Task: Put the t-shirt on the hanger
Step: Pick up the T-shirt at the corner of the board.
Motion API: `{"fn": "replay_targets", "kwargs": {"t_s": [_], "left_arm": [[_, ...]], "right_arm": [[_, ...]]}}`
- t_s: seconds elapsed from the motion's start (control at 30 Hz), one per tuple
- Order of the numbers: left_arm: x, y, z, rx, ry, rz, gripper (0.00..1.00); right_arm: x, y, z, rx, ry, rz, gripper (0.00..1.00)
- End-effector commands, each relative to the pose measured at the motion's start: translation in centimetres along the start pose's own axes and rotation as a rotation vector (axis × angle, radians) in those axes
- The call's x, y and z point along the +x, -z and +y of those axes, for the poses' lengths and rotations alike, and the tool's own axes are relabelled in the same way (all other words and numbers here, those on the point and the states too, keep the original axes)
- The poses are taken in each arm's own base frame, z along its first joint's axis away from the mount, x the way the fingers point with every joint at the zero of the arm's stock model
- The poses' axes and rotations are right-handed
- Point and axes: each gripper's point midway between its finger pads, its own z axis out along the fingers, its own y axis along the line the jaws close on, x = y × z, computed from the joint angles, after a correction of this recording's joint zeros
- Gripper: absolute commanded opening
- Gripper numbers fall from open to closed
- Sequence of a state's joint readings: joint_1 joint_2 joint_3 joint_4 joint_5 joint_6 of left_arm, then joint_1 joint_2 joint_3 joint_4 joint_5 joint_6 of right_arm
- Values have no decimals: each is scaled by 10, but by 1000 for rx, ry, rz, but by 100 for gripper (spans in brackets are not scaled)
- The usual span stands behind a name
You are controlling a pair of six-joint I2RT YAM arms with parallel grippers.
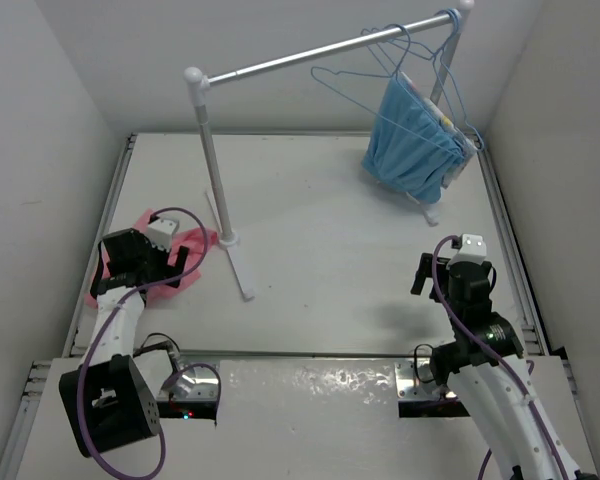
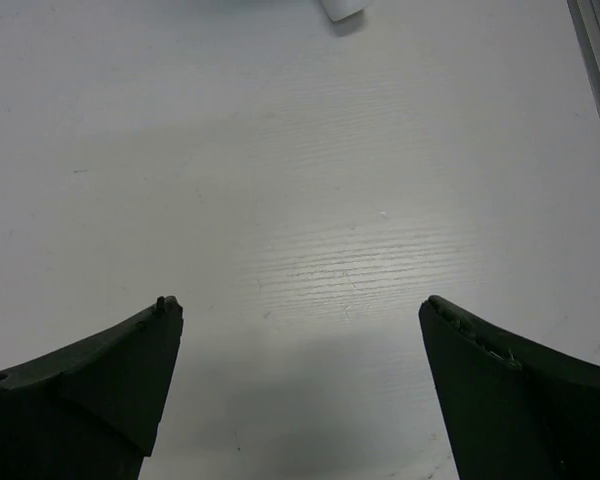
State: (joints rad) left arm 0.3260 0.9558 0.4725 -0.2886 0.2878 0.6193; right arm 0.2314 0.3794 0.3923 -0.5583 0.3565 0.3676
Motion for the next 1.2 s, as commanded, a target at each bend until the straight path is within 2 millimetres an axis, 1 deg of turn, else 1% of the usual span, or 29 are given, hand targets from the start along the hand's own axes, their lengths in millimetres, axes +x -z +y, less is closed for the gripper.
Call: {"fn": "replay_targets", "kwargs": {"t_s": [0.0, 0.03, 0.07, 0.1, 0.13, 0.17, 0.23, 0.27, 0.3, 0.33, 0.37, 0.47, 0.5, 0.57, 0.63, 0.67, 0.7, 0.77, 0.8, 0.83, 0.87, 0.9, 0.93, 0.97, 1.0, 1.07, 1.1, 1.13, 1.17], "left_arm": [[-13, 4, 10, -31, -52, -19, 100], [-13, 7, 14, -41, -79, 2, 100], [-12, 17, 30, -105, -98, 62, 100], [3, 26, 54, -225, -110, 176, 100], [10, 34, 69, -301, -113, 254, 100], [23, 37, 75, -302, -121, 371, 100], [42, 47, 80, -296, -152, 519, 100], [55, 48, 74, -256, -171, 576, 100], [62, 45, 73, -234, -205, 605, 100], [80, 44, 67, -220, -221, 649, 100], [83, 40, 69, -240, -231, 647, 100], [111, 32, 74, -303, -239, 727, 99], [122, 28, 71, -292, -233, 762, 97], [131, 20, 70, -296, -207, 782, 68], [127, 17, 78, -339, -188, 779, 32], [125, 16, 81, -354, -179, 777, 0], [121, 17, 84, -381, -161, 767, 0], [99, 21, 95, -428, -149, 697, 0], [83, 18, 96, -410, -138, 635, 0], [77, 22, 88, -356, -137, 614, 0], [56, 30, 87, -329, -161, 532, 0], [27, 25, 72, -207, -171, 404, 0], [16, 40, 57, -127, -207, 358, 0], [-1, 44, 42, -44, -254, 296, 0], [-22, 56, 11, 128, -288, 215, 0], [-54, 78, -20, 259, -445, 77, 0], [-83, 94, -37, 325, -490, -41, 0], [-92, 111, -59, 404, -564, -97, 0], [-104, 122, -70, 460, -599, -150, 0]], "right_arm": [[-13, 0, 0, 9, -28, -49, 99], [-13, 0, 0, 8, -25, -47, 99], [-12, 0, 0, 9, -25, -46, 99], [-13, 1, 0, 8, -24, -47, 99], [-14, 1, -1, 10, -24, -49, 99], [-14, 1, -1, 10, -26, -49, 99], [-14, 1, -2, 15, -28, -53, 99], [-15, 2, -1, 12, -27, -57, 99], [-15, 2, -2, 15, -28, -58, 99], [-15, 2, -2, 16, -28, -59, 99], [-17, 3, -2, 13, -32, -68, 99], [-18, 5, -2, 10, -35, -81, 99], [-19, 4, -2, 9, -38, -83, 99], [-19, 4, -1, 4, -37, -83, 99], [-18, 4, -1, 1, -32, -78, 99], [-20, 5, 0, -1, -33, -81, 99], [-20, 5, 0, 1, -34, -81, 99], [-20, 5, 0, 0, -34, -84, 99], [-20, 5, -1, 1, -35, -84, 99], [-20, 5, -1, 1, -36, -84, 99], [-20, 5, -1, 1, -35, -85, 99], [-20, 5, 0, -2, -35, -84, 99], [-20, 5, 0, -2, -34, -84, 99], [-19, 4, 0, -1, -33, -82, 99], [-19, 4, 0, -3, -32, -82, 99], [-20, 4, 0, -1, -30, -82, 99], [-19, 4, -1, 3, -30, -76, 99], [-19, 4, 0, 2, -28, -76, 99], [-20, 5, 0, 2, -30, -77, 99]]}}
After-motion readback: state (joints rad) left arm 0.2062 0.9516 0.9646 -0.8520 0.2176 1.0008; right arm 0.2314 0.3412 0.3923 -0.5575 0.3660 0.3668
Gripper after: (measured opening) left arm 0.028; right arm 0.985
